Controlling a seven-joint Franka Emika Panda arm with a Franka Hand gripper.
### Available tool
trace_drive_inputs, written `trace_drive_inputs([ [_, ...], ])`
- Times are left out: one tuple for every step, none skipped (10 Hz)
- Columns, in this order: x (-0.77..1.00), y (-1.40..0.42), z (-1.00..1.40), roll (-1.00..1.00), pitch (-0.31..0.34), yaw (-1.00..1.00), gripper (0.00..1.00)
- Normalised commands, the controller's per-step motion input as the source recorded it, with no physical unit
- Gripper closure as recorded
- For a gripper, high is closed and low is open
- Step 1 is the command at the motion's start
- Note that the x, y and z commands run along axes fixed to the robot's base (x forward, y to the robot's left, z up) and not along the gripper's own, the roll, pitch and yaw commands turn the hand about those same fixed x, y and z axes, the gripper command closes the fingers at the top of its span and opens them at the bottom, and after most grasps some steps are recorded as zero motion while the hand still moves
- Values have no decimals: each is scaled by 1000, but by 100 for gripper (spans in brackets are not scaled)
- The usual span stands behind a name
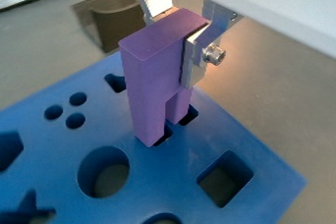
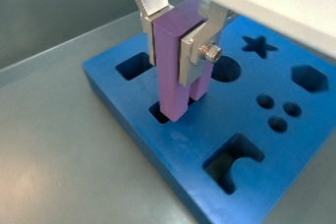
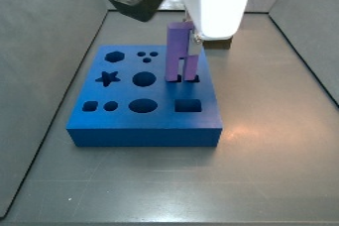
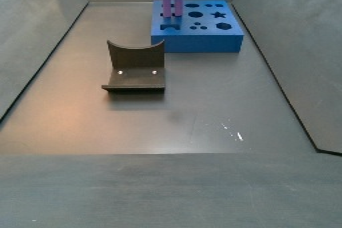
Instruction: Insert the double-square object.
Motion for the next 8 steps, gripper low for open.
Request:
trace_drive_inputs([
  [226, 0, -29, 0, 57, -314, 100],
  [0, 0, -40, 0, 0, -66, 100],
  [329, -166, -289, -53, 0, -114, 100],
  [337, -166, -280, 0, 0, -57, 100],
  [103, -103, -389, -14, -21, 0, 100],
  [137, -71, -371, -31, -20, 0, 100],
  [109, 0, -434, 0, -16, -111, 100],
  [49, 169, -529, 64, 0, -383, 100],
])
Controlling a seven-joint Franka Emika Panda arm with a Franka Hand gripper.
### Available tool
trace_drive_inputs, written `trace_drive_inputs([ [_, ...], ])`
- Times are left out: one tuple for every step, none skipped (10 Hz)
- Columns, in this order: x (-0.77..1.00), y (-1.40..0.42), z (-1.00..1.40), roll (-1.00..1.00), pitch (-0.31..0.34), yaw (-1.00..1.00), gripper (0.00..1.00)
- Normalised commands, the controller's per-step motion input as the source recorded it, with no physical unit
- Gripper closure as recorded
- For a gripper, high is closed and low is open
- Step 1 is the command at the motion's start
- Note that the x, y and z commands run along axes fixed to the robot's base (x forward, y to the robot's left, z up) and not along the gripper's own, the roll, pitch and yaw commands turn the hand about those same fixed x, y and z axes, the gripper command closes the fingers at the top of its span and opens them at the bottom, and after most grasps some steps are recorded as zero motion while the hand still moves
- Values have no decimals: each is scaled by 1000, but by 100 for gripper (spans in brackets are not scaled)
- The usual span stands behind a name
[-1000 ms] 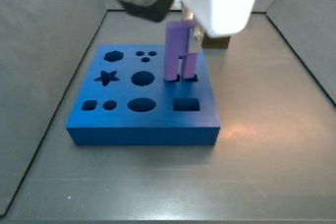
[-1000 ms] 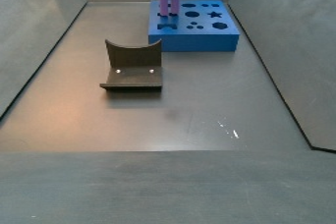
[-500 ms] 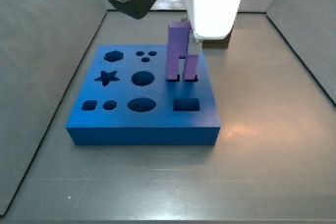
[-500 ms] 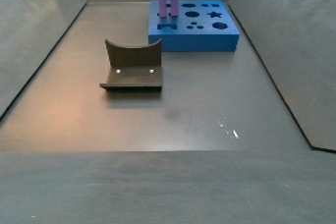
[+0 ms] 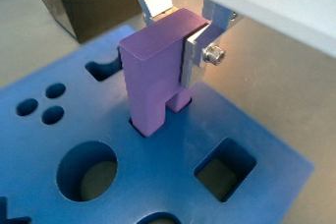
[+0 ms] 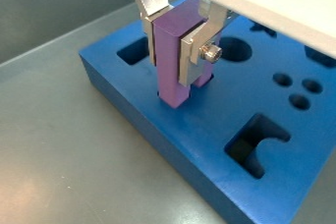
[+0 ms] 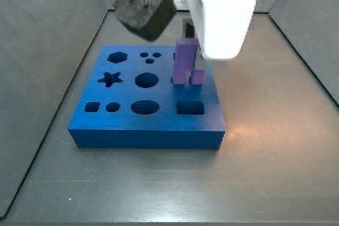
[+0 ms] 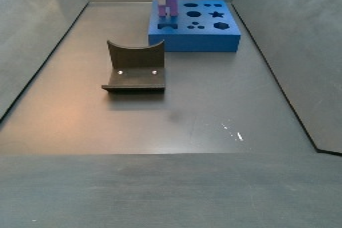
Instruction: Insert the double-square object.
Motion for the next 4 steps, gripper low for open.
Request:
trace_drive_inputs([
  [26, 157, -463, 37, 0, -363, 100],
  [0, 69, -231, 0, -13, -123, 100],
  [0, 126, -9, -114, -17, 0, 100],
  [0, 0, 0, 0, 0, 0, 100],
])
